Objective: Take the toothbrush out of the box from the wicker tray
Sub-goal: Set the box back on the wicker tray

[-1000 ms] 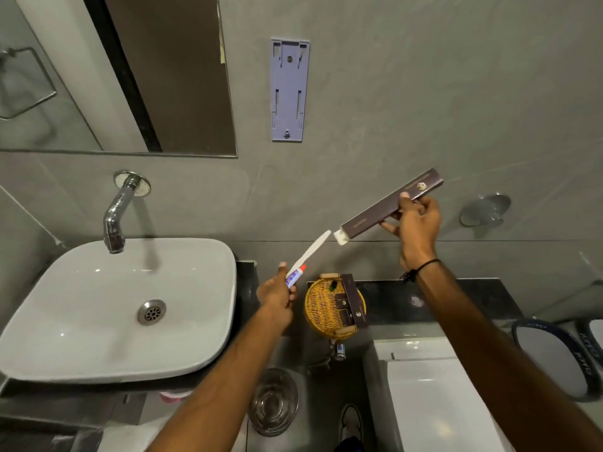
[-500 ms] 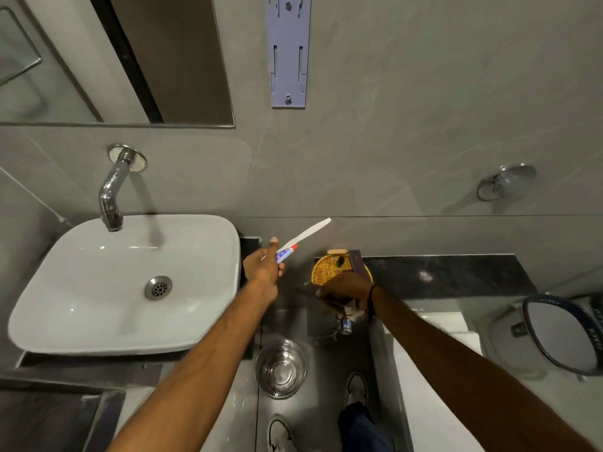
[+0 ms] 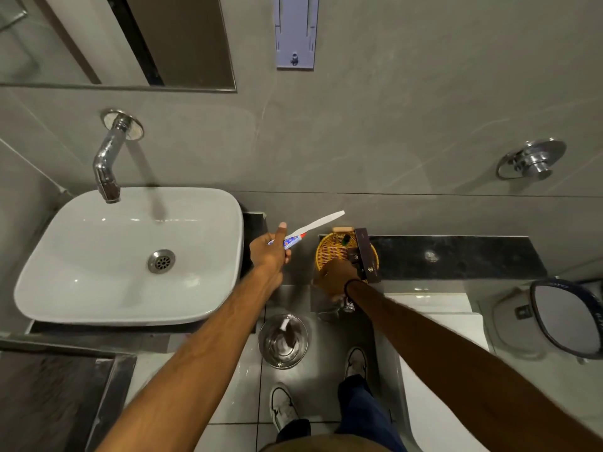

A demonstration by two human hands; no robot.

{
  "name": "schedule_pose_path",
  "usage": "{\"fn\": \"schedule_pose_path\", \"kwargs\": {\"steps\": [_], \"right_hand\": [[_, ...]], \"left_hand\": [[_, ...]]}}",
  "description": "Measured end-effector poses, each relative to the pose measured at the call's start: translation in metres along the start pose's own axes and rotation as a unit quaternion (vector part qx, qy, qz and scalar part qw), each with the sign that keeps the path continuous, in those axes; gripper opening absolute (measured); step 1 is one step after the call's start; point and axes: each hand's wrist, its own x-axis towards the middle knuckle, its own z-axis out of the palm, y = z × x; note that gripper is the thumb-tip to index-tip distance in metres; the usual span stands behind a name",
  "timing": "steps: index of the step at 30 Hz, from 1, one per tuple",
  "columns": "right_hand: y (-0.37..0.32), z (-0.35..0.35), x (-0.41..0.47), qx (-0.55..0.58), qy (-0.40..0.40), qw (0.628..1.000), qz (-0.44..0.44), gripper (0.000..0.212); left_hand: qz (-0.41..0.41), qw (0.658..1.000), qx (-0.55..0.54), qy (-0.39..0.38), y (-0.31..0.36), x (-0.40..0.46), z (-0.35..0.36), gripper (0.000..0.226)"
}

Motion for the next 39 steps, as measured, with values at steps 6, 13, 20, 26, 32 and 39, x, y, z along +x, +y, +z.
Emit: {"fn": "schedule_pose_path", "kwargs": {"steps": [6,13,20,26,32,39], "right_hand": [[0.018,-0.049,-0.003,0.450,-0.148,0.880,-0.027,0.008],[0.035,-0.063,0.021,0.570,-0.052,0.818,0.054,0.005],[0.090,-0.065,0.061,0.577,-0.011,0.805,0.140,0.011],[0.127,-0.064,0.103,0.636,0.046,0.752,0.167,0.034],[0.130,-0.027,0.134,0.541,0.085,0.820,0.165,0.030],[0.138,0.019,0.156,0.453,0.047,0.871,0.186,0.023]], "left_hand": [[-0.024,0.999,-0.005,0.025,-0.022,0.003,0.016,0.042],[-0.066,0.998,0.008,0.010,-0.064,0.015,0.055,0.044],[-0.104,0.994,-0.015,0.032,-0.097,0.048,0.085,0.033],[-0.158,0.986,-0.028,0.048,-0.123,0.075,0.113,0.021],[-0.213,0.974,-0.030,0.076,-0.144,0.098,0.137,0.008],[-0.236,0.961,0.106,0.103,-0.163,0.113,0.157,0.044]]}}
